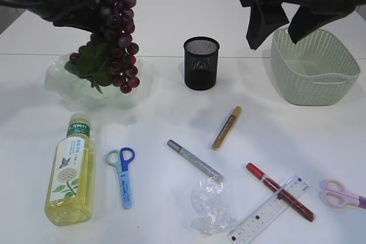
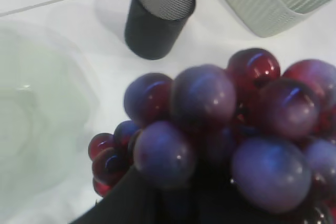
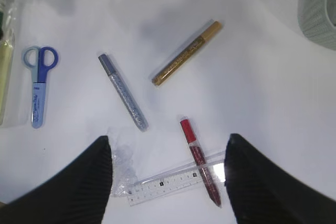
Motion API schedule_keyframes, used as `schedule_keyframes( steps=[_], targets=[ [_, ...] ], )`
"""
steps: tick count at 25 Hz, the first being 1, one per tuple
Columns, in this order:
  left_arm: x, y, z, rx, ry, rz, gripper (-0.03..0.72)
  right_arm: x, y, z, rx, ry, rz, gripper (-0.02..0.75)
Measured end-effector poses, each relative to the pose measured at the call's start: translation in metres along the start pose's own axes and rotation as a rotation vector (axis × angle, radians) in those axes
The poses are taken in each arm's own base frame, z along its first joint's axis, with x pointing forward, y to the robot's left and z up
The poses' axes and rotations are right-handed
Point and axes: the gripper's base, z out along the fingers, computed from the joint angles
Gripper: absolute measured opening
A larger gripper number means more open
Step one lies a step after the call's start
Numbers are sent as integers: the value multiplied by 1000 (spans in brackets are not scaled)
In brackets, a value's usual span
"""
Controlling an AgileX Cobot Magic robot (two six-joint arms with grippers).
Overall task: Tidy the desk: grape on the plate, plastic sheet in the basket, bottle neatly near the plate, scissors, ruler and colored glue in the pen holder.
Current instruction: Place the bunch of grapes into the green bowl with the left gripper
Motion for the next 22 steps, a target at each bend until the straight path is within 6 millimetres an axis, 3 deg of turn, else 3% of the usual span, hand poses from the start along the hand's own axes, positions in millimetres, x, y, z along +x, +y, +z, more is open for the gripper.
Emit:
schedule_keyframes(
  steps=[12, 15, 22],
  targets=[
    [-23, 29, -24, -409, 36, -99, 66, 0, -1, 0, 11, -2, -4, 522],
    [-29, 36, -14, -434, 36, -95, 66, -1, -4, 0, 42, -8, -14, 522],
    [-34, 64, 30, -491, 78, -102, 66, -1, -5, 0, 51, -9, -17, 512]
  ],
)
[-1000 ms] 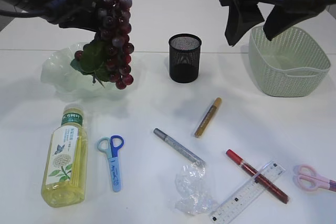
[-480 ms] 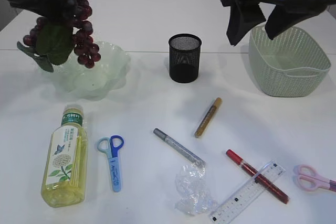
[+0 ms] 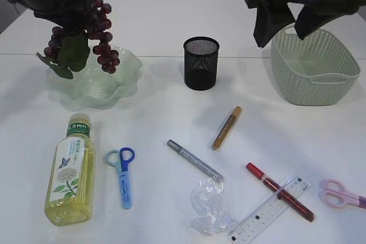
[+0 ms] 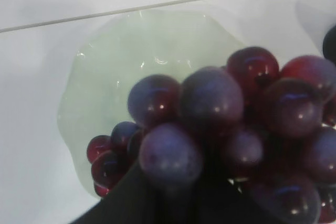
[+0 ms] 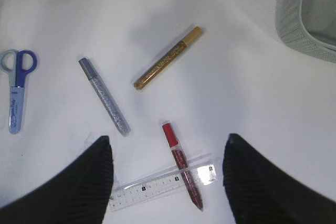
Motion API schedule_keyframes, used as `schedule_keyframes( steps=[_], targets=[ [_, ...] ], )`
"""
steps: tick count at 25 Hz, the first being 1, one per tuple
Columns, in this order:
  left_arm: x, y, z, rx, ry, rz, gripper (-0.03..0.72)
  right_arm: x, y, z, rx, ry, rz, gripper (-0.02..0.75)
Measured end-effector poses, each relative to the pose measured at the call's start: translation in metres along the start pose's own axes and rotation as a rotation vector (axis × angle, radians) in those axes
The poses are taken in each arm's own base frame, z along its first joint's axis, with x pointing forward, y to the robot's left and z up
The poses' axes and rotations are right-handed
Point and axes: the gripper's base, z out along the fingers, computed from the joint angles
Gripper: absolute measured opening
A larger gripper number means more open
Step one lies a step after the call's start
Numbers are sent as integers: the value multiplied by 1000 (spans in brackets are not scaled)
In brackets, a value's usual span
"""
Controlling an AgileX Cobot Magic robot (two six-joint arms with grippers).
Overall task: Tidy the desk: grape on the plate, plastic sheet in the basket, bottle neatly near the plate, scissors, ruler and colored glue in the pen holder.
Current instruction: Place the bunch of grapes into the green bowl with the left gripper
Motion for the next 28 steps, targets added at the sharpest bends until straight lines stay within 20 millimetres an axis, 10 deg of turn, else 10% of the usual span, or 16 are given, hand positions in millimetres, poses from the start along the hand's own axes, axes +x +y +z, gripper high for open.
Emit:
schedule_keyframes(
  steps=[28],
  targets=[
    [0, 16, 77, -58, 67, -47, 67, 0, -1, 0, 15, -3, -4, 510]
  ],
)
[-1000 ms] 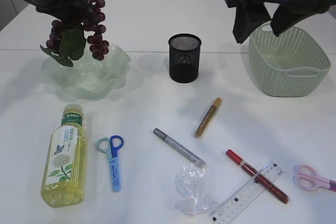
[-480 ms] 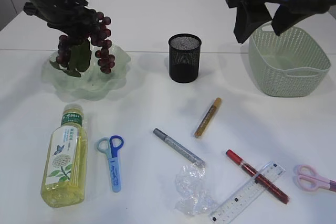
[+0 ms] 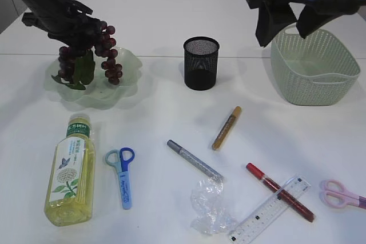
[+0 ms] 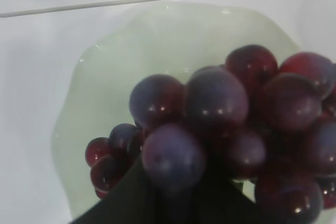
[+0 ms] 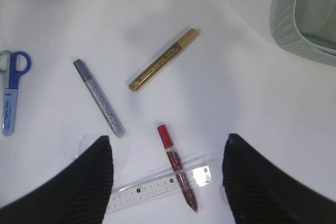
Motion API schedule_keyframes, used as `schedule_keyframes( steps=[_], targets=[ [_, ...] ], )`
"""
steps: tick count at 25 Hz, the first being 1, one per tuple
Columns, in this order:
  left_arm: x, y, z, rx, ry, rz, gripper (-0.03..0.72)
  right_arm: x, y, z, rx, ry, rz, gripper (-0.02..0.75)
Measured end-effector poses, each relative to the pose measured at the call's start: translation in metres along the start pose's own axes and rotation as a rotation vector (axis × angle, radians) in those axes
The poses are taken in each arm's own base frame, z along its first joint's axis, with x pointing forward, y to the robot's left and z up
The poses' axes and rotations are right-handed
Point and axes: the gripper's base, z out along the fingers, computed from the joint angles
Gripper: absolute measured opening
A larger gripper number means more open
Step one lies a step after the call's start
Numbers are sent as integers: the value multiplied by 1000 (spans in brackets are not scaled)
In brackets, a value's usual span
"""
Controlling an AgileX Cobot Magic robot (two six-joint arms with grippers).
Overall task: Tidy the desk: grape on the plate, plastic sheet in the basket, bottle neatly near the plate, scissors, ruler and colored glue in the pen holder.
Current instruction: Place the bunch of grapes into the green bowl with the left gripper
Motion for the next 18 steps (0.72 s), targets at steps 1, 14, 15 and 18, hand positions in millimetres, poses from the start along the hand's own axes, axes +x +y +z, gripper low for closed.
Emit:
schedule_keyframes(
  steps=[1, 14, 15, 18],
  targets=[
    [0, 1, 0, -1, 0, -2, 67, 0, 0, 0, 0, 0, 0, 510],
    [0, 4, 0, -2, -2, -29, 95, 0, 0, 0, 5, -1, -2, 510],
    [0, 3, 0, 3, -1, -37, 104, 0, 0, 0, 5, -1, -2, 510],
    [0, 2, 0, 19, 2, -53, 140, 0, 0, 0, 5, -1, 0, 510]
  ],
)
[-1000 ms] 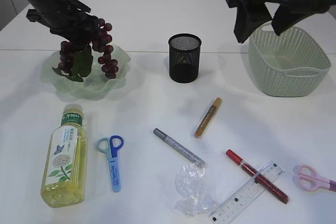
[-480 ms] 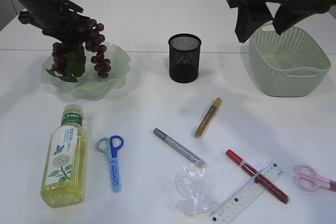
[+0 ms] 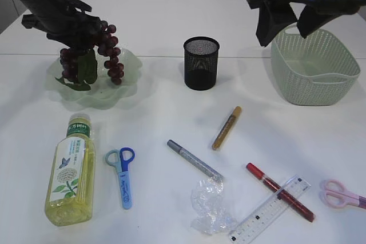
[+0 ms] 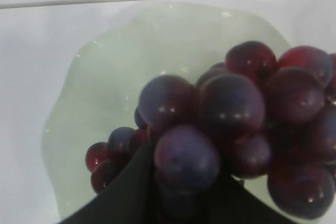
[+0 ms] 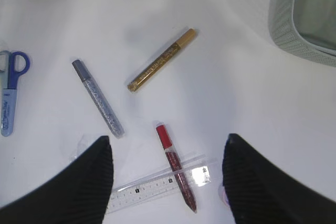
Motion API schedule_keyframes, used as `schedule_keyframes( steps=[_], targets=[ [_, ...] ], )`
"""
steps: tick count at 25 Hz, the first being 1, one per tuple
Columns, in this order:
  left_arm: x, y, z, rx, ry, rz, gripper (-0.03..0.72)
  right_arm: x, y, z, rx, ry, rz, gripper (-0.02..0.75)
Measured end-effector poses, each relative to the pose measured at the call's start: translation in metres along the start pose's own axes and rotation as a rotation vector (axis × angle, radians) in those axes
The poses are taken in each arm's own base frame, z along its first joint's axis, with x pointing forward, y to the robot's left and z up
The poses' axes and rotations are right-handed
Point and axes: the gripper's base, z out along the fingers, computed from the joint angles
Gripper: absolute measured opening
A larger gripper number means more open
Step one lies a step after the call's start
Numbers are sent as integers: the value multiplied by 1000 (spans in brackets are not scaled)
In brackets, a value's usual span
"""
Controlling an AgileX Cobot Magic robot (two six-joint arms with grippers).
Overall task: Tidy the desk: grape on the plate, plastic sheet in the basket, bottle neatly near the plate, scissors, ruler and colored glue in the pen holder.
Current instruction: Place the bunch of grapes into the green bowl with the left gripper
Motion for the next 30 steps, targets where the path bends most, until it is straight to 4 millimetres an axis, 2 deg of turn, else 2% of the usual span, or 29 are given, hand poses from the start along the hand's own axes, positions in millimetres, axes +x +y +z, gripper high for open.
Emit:
schedule_keyframes(
  steps=[3, 7, 9, 16, 24, 27, 30],
  targets=[
    [0, -1, 0, 14, 2, -14, 211, 0, 0, 0, 0, 0, 0, 510],
    [0, -3, 0, 27, 3, -29, 360, 0, 0, 0, 0, 0, 0, 510],
    [0, -3, 0, 30, 3, -32, 400, 0, 0, 0, 0, 0, 0, 510],
    [0, -3, -1, 31, 5, -35, 422, 0, 0, 0, 0, 0, 0, 510],
    [9, -1, -2, 14, 109, -33, 423, 0, 0, 0, 0, 0, 0, 510],
    [6, -1, -13, 14, 98, -32, 422, 0, 0, 0, 0, 0, 0, 510],
    [2, 0, -34, 10, 89, -29, 422, 0, 0, 0, 0, 0, 0, 510]
  ],
)
